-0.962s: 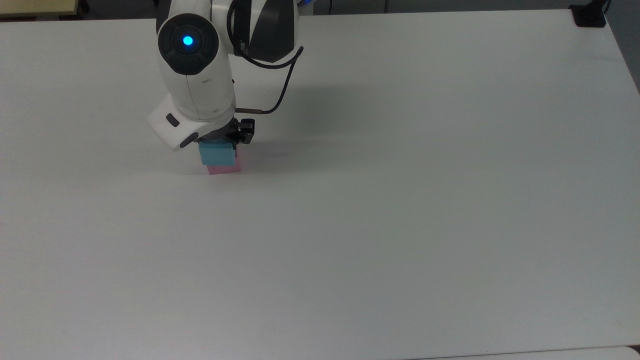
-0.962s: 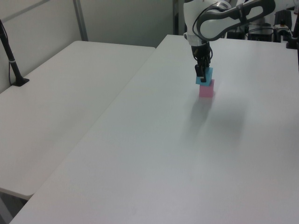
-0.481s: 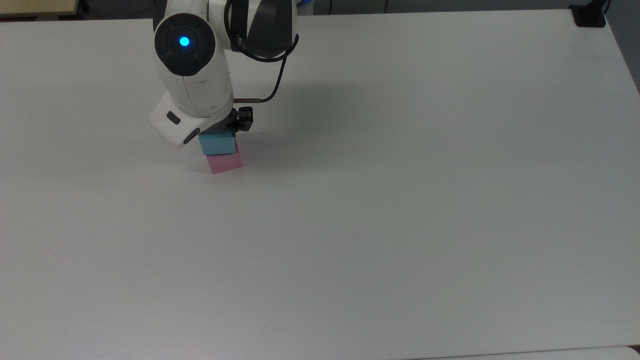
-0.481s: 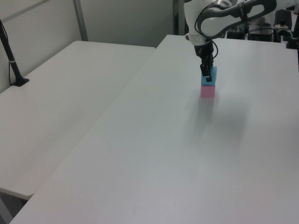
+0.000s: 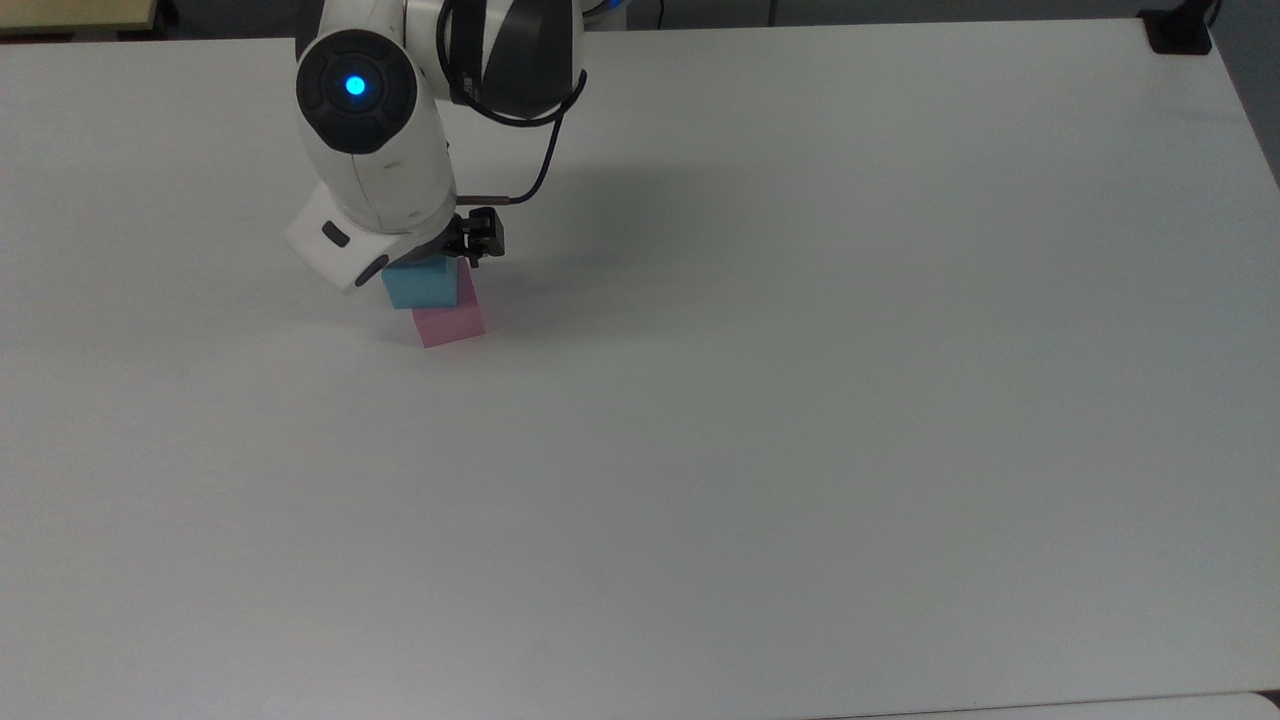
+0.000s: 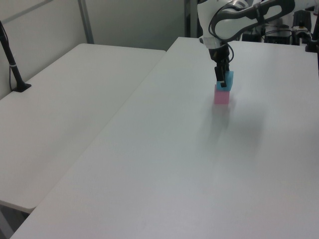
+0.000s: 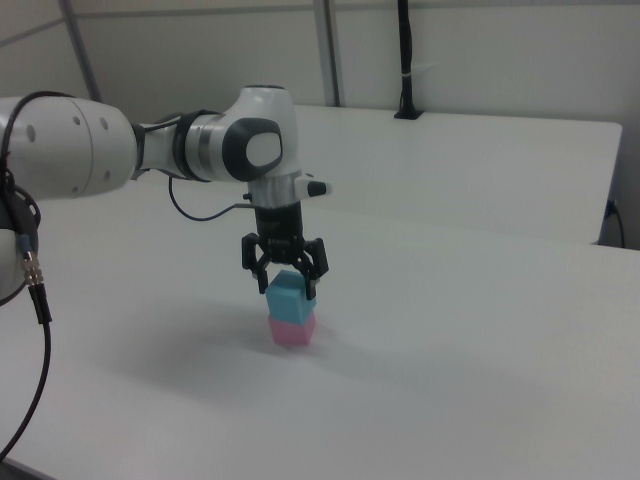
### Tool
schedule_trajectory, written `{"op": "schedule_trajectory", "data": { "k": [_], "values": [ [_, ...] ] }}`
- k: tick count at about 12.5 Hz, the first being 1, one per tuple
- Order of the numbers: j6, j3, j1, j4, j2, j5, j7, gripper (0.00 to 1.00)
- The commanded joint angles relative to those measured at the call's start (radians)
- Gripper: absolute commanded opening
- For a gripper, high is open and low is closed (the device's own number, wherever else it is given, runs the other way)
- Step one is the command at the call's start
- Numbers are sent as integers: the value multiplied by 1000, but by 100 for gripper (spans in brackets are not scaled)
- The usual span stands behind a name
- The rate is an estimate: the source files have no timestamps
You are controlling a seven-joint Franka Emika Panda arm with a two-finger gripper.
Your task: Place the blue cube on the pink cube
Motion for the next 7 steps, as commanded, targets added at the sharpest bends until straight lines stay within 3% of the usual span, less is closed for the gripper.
{"op": "schedule_trajectory", "data": {
  "k": [1,3,7],
  "values": [
    [-8,-14,25,-36,-184,2,91,100],
    [-17,-12,51,-60,-286,3,238,100],
    [-17,-12,67,-177,-424,48,251,100]
  ]
}}
